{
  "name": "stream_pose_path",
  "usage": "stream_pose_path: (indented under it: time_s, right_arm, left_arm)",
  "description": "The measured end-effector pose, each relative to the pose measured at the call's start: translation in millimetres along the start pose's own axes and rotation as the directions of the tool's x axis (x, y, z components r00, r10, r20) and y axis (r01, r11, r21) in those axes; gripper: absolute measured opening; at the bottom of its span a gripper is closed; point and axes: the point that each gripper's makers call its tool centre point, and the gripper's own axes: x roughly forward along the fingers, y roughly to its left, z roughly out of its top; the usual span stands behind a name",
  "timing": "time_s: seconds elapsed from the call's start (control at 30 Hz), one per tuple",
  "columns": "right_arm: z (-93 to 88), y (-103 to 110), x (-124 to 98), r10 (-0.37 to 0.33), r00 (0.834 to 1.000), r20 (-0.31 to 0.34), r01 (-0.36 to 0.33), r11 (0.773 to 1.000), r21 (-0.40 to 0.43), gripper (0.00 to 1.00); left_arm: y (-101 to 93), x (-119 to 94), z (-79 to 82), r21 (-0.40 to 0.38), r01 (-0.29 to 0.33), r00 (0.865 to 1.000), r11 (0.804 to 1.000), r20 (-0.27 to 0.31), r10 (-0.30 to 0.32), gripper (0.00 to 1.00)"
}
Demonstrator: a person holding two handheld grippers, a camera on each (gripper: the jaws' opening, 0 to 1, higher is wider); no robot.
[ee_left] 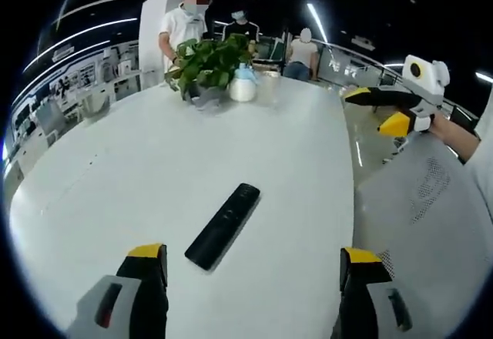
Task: Press the specified remote control buttons in sequence, fully releasing each button before pressing the next.
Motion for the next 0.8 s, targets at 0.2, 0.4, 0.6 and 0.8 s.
stream_pose_path:
  time_s: [0.2,0.4,0.6,0.8]
  right_arm:
    - [-1.1,3.6,1.4,0.011,1.0,-0.014,-0.011,1.0,-0.022,0.55]
    - [-1.5,4.2,1.9,0.013,1.0,-0.018,-0.014,0.999,-0.031,0.55]
    - [-1.4,3.4,1.8,0.009,1.0,-0.017,-0.01,0.999,-0.03,0.55]
    - [-2.0,3.1,2.1,0.009,1.0,-0.021,-0.009,0.999,-0.036,0.55]
  left_arm:
    - [23.2,-0.4,2.6,0.04,-0.038,0.999,0.998,-0.03,0.039,0.96]
    - [34.3,0.8,5.0,0.065,-0.049,0.997,0.997,-0.049,0.052,0.97]
    - [38.5,6.5,2.8,0.05,-0.048,0.996,0.998,-0.07,0.051,0.96]
    - [42.6,13.7,1.8,0.05,-0.049,0.994,0.998,-0.096,0.054,0.95]
